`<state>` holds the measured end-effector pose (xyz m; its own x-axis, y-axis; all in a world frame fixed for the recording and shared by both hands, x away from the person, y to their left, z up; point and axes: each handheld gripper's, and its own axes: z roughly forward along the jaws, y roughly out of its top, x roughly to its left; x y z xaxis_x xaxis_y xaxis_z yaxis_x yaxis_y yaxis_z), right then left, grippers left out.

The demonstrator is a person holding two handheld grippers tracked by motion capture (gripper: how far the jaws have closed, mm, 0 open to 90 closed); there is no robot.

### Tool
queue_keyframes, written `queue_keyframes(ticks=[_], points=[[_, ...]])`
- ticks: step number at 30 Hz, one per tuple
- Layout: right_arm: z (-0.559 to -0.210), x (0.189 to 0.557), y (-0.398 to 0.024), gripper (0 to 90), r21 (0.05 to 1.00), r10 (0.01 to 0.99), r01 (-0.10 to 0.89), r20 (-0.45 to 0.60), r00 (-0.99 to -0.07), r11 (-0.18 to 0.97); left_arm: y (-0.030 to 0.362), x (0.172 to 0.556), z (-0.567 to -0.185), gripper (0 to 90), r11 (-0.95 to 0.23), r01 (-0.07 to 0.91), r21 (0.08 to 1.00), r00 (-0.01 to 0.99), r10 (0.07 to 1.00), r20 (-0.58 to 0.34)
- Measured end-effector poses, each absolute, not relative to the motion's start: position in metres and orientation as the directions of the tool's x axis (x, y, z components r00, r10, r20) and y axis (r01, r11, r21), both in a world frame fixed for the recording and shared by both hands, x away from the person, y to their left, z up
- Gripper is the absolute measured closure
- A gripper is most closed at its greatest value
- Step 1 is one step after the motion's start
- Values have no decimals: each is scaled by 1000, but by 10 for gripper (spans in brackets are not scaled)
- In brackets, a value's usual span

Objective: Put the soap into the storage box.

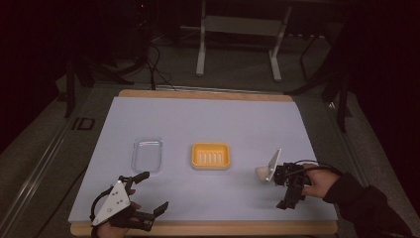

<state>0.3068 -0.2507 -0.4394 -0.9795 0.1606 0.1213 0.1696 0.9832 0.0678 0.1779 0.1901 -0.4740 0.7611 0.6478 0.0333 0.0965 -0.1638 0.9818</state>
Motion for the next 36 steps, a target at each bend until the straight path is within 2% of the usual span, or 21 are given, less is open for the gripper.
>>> queue_keyframes(ticks=[11,20,21,24,36], points=[[-446,316,-254,120,-1,182,185,158,-970,983,192,176,-476,11,-158,106,982,765,644,21],[-449,318,-249,120,-51,107,100,163,-981,994,196,169,-476,11,-156,114,981,755,656,17],[-450,319,-248,148,-45,84,78,135,-987,996,196,169,-476,11,-156,115,981,755,656,16],[-448,323,-247,152,-47,101,96,121,-988,994,196,170,-477,11,-155,120,981,755,656,11],[-441,342,-249,176,-13,32,32,6,-999,999,195,171,-478,11,-159,127,979,759,651,7]])
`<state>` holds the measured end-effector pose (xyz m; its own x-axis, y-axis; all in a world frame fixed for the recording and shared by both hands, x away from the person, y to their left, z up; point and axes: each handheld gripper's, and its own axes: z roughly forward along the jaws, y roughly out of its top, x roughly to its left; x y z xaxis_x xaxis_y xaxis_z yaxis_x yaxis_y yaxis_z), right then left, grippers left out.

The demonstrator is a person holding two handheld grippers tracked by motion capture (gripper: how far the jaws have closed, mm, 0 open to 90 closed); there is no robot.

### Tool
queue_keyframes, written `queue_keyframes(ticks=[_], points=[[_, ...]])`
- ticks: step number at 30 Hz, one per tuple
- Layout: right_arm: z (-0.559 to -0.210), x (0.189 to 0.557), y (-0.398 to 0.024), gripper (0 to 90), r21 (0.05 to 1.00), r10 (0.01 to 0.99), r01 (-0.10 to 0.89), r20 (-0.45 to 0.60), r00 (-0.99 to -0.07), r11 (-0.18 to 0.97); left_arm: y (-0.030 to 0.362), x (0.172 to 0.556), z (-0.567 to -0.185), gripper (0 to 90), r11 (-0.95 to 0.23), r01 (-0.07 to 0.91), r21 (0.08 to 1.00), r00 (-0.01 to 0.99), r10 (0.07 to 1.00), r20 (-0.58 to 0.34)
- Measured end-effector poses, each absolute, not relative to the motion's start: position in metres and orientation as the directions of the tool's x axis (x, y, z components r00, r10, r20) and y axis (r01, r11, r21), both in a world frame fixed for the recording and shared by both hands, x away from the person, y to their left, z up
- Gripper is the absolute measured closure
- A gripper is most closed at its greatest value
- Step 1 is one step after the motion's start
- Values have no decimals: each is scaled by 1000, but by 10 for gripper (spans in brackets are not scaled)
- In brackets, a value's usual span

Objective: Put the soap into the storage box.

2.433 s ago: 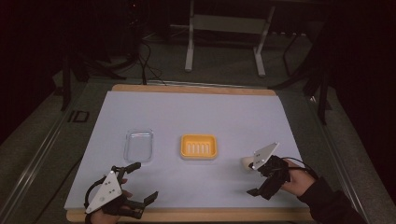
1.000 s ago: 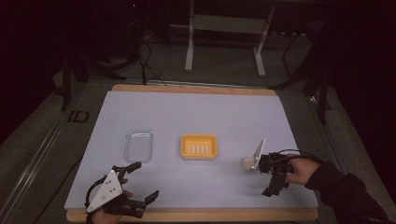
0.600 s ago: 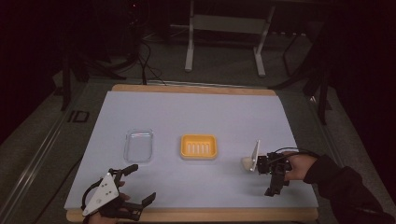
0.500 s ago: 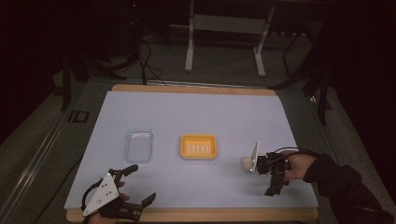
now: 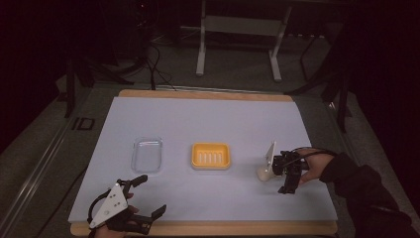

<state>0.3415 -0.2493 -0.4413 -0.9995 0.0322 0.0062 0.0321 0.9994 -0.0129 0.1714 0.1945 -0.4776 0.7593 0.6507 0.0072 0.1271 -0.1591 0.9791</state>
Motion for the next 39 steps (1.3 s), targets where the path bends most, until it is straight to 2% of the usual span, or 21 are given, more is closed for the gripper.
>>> queue_keyframes(ticks=[12,24,26,27,29,34,39], points=[[-449,358,-249,189,33,-57,-60,-64,-996,998,194,172,-478,11,-164,129,978,763,647,8],[-466,375,-244,228,28,-57,-58,-33,-998,998,194,171,-478,12,-165,129,978,764,645,8],[-468,376,-243,317,36,-65,-68,-87,-994,997,195,171,-478,11,-163,127,978,764,645,8],[-468,378,-243,318,53,-60,-66,-98,-993,996,195,171,-478,11,-163,128,978,764,645,7],[-469,380,-242,317,71,-51,-56,-75,-996,996,196,171,-479,12,-161,131,978,762,647,4],[-478,384,-243,296,2,-63,-63,-37,-997,998,198,168,-479,11,-158,133,978,756,655,3],[-486,386,-246,316,7,-51,-51,-18,-999,999,198,165,-479,11,-156,133,979,751,660,3]])
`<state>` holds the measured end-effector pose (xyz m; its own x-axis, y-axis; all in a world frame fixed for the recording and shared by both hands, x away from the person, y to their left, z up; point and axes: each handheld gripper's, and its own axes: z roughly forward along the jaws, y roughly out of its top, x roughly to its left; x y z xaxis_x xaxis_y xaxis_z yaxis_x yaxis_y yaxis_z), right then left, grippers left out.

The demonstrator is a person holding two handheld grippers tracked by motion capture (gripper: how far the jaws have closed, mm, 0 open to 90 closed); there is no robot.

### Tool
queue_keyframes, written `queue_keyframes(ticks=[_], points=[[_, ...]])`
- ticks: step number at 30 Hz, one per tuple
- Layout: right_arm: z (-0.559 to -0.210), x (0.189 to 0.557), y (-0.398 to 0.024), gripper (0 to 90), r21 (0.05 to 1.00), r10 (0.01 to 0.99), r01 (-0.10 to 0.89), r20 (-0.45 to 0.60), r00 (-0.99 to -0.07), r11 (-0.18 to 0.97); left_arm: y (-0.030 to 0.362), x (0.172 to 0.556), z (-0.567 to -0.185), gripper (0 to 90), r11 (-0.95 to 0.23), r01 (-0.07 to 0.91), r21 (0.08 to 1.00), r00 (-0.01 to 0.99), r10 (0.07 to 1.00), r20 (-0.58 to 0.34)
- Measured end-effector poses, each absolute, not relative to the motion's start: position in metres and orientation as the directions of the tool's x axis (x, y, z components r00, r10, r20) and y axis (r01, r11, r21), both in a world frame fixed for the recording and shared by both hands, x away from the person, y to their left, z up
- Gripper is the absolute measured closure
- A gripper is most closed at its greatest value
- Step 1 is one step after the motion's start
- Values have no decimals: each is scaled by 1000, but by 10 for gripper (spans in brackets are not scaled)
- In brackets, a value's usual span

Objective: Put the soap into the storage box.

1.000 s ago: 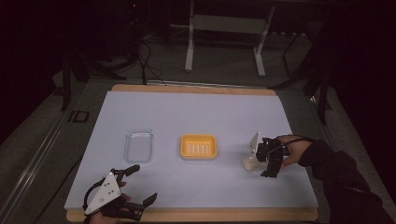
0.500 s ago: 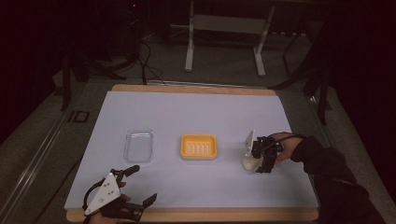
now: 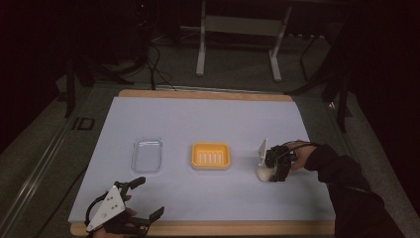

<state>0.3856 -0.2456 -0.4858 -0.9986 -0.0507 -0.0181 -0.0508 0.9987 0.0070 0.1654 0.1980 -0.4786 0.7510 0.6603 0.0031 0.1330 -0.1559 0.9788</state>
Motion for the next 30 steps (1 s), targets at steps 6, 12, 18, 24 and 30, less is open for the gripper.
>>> queue_keyframes(ticks=[6,12,18,24,30], points=[[-495,388,-249,358,4,-56,-56,-8,-998,998,197,166,-478,12,-159,132,978,754,657,5],[-498,389,-247,371,-6,-59,-59,5,-998,998,196,166,-478,12,-162,130,978,756,655,8],[-497,392,-247,436,6,-39,-39,6,-999,999,196,166,-478,11,-169,128,977,755,656,15],[-496,392,-248,497,18,-15,-15,2,-1000,1000,194,170,-478,11,-162,133,978,754,657,6],[-495,396,-248,499,18,22,22,29,-999,1000,192,170,-479,11,-174,132,976,758,652,13]])
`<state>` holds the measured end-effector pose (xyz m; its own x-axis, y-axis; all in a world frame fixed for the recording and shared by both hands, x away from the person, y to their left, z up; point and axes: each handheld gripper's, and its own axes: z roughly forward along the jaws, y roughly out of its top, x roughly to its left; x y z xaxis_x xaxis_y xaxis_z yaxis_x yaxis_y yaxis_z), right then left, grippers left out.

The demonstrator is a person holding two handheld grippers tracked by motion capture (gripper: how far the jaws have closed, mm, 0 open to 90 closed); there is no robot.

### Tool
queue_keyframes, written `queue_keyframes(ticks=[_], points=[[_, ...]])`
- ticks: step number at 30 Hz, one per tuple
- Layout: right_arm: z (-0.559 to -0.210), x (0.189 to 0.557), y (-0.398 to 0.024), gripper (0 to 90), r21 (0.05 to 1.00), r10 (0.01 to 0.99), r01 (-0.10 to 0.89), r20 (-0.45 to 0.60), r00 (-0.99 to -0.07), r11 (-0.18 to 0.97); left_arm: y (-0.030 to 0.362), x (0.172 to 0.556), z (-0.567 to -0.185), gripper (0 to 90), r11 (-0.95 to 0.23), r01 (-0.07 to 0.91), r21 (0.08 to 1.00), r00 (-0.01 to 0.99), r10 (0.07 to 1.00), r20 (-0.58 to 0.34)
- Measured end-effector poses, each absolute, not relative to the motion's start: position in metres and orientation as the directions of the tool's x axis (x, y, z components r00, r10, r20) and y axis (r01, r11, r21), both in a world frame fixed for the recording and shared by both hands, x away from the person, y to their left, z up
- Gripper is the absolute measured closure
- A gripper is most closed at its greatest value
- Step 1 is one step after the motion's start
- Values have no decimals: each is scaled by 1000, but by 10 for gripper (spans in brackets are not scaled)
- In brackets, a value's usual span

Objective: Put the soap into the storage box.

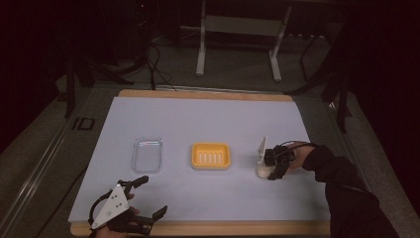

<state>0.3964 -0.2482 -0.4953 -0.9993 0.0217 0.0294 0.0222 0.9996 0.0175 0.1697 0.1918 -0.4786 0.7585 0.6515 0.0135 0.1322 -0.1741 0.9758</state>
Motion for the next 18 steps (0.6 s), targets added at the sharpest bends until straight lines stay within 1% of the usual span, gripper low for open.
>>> queue_keyframes(ticks=[4,9,14,18], points=[[-491,401,-249,499,20,49,50,29,-998,999,193,170,-479,11,-173,137,975,755,655,10],[-481,403,-249,500,56,77,79,40,-996,995,193,168,-479,11,-177,131,976,759,651,16],[-475,401,-247,500,45,69,70,34,-997,997,193,167,-479,11,-175,128,976,760,649,17],[-470,401,-248,500,68,75,77,33,-997,995,193,167,-479,11,-176,127,976,761,649,18]])
